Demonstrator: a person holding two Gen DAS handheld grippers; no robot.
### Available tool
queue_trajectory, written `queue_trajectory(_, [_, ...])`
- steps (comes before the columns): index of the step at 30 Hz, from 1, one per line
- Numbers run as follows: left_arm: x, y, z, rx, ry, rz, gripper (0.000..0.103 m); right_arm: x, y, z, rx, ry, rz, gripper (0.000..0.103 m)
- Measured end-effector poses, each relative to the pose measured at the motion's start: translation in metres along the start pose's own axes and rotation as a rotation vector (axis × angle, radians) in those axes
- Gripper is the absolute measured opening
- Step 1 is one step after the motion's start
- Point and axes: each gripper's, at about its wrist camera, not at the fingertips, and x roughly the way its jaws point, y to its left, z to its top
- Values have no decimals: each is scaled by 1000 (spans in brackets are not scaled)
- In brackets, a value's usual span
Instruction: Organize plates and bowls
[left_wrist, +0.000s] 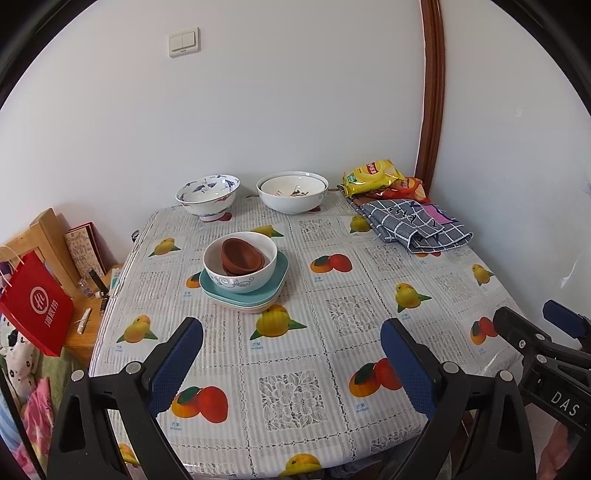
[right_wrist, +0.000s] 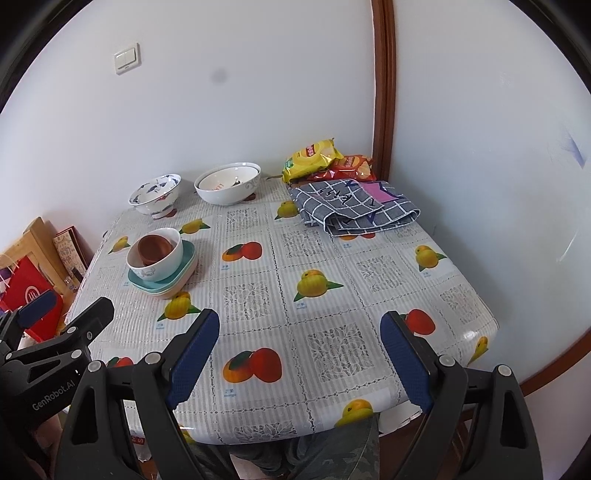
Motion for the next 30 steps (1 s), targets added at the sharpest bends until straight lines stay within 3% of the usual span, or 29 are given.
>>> queue_trajectory(30, [3, 4, -4, -13, 15, 15, 98, 1, 3, -2, 1, -4, 5, 88])
